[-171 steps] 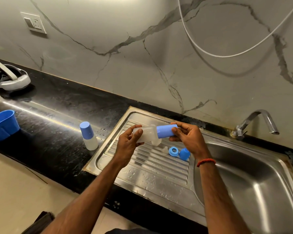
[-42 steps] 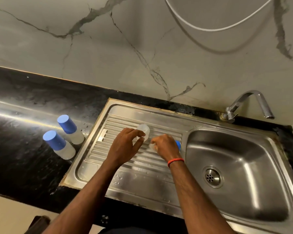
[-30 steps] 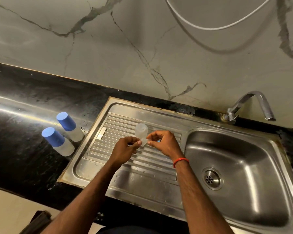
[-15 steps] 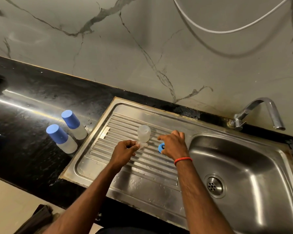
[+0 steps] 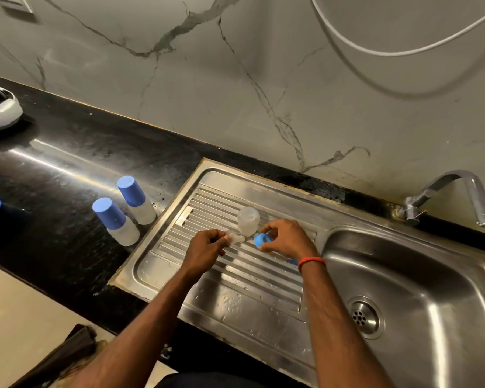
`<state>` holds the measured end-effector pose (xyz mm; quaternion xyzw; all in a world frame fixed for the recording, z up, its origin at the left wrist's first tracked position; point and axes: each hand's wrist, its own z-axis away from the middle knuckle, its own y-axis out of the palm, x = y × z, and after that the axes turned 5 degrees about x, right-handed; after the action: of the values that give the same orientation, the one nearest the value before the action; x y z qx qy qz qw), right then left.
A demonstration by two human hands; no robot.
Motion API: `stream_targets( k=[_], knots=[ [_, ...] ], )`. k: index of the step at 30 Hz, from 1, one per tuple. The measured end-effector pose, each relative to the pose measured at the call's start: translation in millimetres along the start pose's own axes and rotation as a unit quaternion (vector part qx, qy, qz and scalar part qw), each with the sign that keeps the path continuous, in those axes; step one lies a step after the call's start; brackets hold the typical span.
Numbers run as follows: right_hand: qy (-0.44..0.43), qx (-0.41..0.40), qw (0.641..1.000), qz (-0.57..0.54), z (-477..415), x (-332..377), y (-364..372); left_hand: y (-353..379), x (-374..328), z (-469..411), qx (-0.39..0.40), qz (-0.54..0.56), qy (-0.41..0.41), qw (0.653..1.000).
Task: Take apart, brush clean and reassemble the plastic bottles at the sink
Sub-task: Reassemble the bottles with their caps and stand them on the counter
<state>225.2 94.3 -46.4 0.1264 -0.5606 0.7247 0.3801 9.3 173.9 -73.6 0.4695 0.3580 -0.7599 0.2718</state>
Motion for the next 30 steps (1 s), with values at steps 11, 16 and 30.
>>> stream_targets(
  k=[11,16,30],
  knots=[
    [-0.074,-0.038,0.991,-0.103,27,49,-8,0,-21,13,0.024,0.095,0.011,0.995],
    [-0.103,-0.097,0.985,-0.094,36,56,3,-4,-31,22,0.063,0.146,0.025,0.987],
    [-0.155,-0.121,0.975,-0.102,55,67,-5,-1,-40,33,0.195,0.365,0.087,0.906]
  ],
)
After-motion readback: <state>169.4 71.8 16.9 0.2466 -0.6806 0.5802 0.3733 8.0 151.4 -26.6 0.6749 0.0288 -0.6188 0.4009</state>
